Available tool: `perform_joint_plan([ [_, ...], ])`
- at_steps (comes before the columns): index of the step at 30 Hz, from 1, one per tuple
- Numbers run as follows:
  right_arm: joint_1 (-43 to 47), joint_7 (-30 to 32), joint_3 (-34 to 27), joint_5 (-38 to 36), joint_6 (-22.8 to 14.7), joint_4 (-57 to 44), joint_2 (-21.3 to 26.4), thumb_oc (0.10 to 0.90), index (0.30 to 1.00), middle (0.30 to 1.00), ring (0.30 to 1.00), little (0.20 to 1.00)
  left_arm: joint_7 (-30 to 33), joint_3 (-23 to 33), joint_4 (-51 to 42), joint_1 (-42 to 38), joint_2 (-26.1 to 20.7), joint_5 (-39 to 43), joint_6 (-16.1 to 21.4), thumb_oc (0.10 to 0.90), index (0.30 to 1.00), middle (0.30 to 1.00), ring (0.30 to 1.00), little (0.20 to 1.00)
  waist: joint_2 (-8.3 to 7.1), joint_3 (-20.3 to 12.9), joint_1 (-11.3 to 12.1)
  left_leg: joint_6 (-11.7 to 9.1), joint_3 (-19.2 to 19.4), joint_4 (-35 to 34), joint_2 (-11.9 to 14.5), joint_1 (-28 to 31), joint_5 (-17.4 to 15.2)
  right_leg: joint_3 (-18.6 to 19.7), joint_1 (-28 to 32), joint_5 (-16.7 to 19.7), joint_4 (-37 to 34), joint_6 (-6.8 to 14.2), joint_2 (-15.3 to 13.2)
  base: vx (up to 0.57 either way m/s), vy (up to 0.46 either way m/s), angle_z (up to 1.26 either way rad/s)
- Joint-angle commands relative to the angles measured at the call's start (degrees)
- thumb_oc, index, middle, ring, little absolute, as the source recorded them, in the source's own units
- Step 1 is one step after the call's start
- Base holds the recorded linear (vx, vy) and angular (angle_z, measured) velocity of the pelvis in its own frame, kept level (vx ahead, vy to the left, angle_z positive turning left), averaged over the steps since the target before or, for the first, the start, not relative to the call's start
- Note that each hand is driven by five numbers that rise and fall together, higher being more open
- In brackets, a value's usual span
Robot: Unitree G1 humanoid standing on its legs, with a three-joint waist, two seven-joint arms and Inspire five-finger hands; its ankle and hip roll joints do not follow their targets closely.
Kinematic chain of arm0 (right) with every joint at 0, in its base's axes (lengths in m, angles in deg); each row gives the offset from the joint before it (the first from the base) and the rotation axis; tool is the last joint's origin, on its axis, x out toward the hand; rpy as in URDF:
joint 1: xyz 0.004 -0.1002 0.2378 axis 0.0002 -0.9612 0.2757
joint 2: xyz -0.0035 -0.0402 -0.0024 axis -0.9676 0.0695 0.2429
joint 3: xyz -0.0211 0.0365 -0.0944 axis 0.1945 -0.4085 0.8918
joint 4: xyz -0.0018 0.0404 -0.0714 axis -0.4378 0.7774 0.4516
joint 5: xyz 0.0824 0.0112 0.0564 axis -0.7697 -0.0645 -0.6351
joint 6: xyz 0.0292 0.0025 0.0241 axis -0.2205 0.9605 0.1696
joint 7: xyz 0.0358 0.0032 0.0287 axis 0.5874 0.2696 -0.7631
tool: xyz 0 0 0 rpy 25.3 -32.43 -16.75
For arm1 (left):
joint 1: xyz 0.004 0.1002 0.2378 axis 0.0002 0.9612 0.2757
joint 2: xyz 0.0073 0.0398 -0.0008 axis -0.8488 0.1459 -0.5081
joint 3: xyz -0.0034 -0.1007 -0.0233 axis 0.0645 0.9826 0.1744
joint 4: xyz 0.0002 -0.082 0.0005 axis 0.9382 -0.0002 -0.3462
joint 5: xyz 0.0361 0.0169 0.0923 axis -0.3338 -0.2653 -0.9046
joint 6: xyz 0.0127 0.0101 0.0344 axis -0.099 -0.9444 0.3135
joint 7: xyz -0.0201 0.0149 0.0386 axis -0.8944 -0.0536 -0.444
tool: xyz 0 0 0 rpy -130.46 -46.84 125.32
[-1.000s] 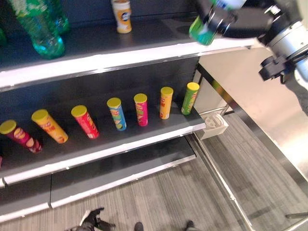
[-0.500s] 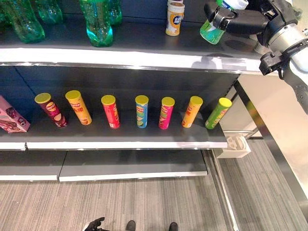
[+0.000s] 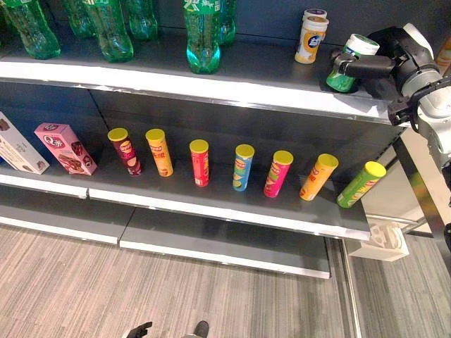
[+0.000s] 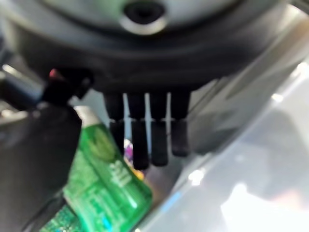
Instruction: Put the goods on the table back onto the shelves and tidy them up.
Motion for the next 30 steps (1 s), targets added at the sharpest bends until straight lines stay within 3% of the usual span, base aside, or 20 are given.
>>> perform_joint_plan([
  [1,11.3,2.9,0.2,0.8,-2.2,1.8,0.4,0.400,0.300,0.300,0.300,0.300,1.0,-3.3,1.5,-3.0,-3.8,1.0,1.9,0.800,0.900,0.900,0.900,0.900,-3.75,-3.9,1.3,-2.8,1.6,0.2,-0.6,-0.8,-3.7,0.0,1.8,-4.3,0.5,5.2,-3.7,0.03,-0.004,0.10],
  [30,12.3,4.0,2.4,6.8,-1.8,0.6,-2.8,0.400,0.300,0.300,0.300,0.300,1.0,-4.3,1.5,-3.4,-3.5,0.9,1.6,0.800,0.900,0.900,0.900,0.900,-4.84,-3.2,2.8,-2.1,-0.4,0.2,-1.5,-1.6,-4.0,-1.2,2.1,-4.5,0.8,5.4,-4.6,0.01,0.008,0.04],
])
